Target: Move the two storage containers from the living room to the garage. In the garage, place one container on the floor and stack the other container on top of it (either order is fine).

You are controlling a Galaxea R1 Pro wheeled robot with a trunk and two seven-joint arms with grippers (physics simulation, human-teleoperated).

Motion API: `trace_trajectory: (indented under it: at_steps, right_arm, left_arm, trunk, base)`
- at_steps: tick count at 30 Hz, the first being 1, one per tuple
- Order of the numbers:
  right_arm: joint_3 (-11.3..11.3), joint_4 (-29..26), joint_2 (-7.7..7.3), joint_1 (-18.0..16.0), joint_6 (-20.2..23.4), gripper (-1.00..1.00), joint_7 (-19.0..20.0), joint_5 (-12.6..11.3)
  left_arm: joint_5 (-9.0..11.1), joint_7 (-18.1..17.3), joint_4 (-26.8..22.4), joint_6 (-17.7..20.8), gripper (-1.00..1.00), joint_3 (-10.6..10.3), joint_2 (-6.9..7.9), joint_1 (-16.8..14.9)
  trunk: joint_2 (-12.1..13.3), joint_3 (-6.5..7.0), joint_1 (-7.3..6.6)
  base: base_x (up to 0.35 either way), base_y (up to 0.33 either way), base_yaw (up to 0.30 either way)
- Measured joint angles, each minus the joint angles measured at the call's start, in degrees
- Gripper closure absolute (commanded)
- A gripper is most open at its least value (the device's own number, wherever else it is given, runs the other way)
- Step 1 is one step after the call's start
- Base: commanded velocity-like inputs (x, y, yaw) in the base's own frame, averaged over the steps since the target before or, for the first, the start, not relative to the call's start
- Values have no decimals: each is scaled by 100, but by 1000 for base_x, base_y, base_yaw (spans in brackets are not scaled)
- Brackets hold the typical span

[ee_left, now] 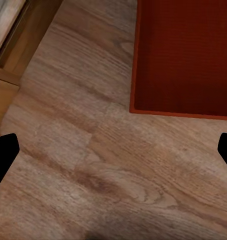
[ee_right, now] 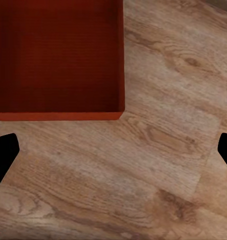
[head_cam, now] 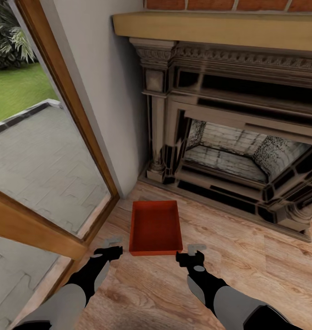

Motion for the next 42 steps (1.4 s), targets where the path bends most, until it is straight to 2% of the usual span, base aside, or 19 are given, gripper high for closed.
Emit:
trace_trajectory:
  at_steps: [10, 17, 42]
  right_arm:
    - [-44, 68, -26, 0, -28, -100, 21, -1]
    - [-10, 80, -28, 0, -309, -100, 20, 16]
    - [0, 96, -29, 0, -311, -100, 17, -8]
  left_arm:
    - [42, -2, 187, -74, -100, 35, 24, 0]
    - [30, -1, 229, -91, -100, 17, 4, 0]
    - [43, 1, 218, -97, -100, 35, -9, 0]
  trunk:
    - [0, 0, 0]
    - [0, 0, -1]
    - [0, 0, -2]
  base:
    - [0, 0, 0]
    - [52, 0, 0]
    - [289, 0, 0]
